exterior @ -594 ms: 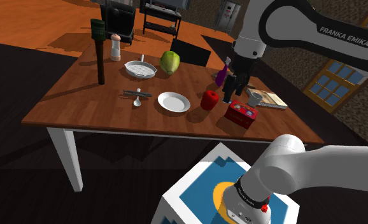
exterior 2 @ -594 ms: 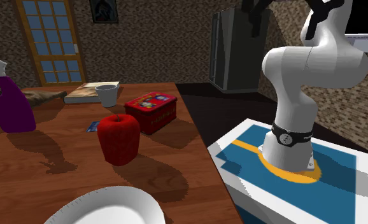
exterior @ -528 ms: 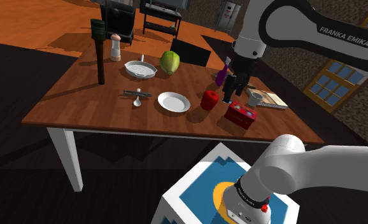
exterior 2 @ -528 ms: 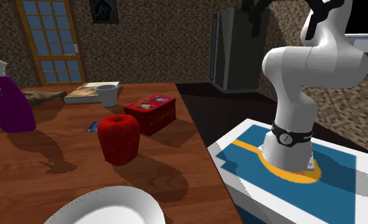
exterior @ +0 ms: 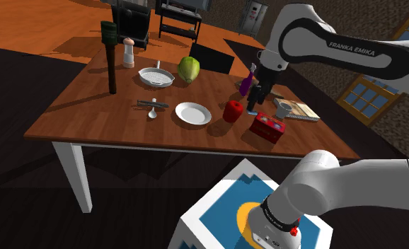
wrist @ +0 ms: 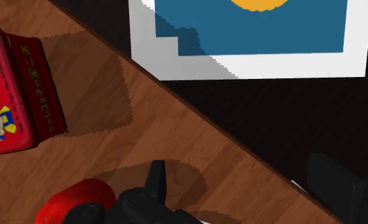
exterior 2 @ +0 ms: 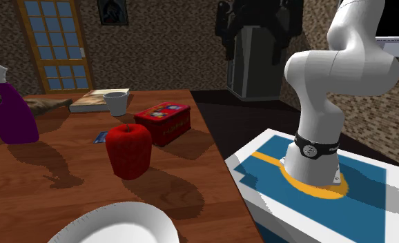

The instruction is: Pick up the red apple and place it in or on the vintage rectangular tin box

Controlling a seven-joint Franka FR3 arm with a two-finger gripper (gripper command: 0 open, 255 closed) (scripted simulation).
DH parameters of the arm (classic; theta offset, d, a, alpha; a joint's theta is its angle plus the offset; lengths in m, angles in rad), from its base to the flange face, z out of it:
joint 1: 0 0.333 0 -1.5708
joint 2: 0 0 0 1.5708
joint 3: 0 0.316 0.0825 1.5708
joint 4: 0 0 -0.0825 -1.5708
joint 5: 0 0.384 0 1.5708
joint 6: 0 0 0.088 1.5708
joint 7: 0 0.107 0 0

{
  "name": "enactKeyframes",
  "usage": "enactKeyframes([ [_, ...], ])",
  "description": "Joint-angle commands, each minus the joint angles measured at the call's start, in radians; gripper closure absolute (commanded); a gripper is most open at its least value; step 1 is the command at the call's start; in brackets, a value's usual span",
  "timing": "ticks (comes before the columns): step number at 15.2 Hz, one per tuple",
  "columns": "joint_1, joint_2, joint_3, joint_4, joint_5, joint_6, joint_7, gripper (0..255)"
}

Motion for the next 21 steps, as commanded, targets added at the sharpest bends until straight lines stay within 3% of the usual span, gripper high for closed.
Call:
enactKeyframes([
  [1, -0.004, 0.040, -0.048, 0.007, -0.022, 0.062, -0.054, 0],
  [6, -0.004, 0.152, -0.168, 0.030, -0.051, 0.217, -0.185, 0],
  [11, 0.019, 0.297, -0.292, 0.091, -0.029, 0.362, -0.331, 0],
  [15, 0.057, 0.436, -0.396, 0.167, 0.042, 0.462, -0.470, 0],
  [20, 0.101, 0.632, -0.509, 0.287, 0.213, 0.543, -0.679, 0],
  [21, 0.101, 0.641, -0.509, 0.281, 0.221, 0.556, -0.684, 0],
])
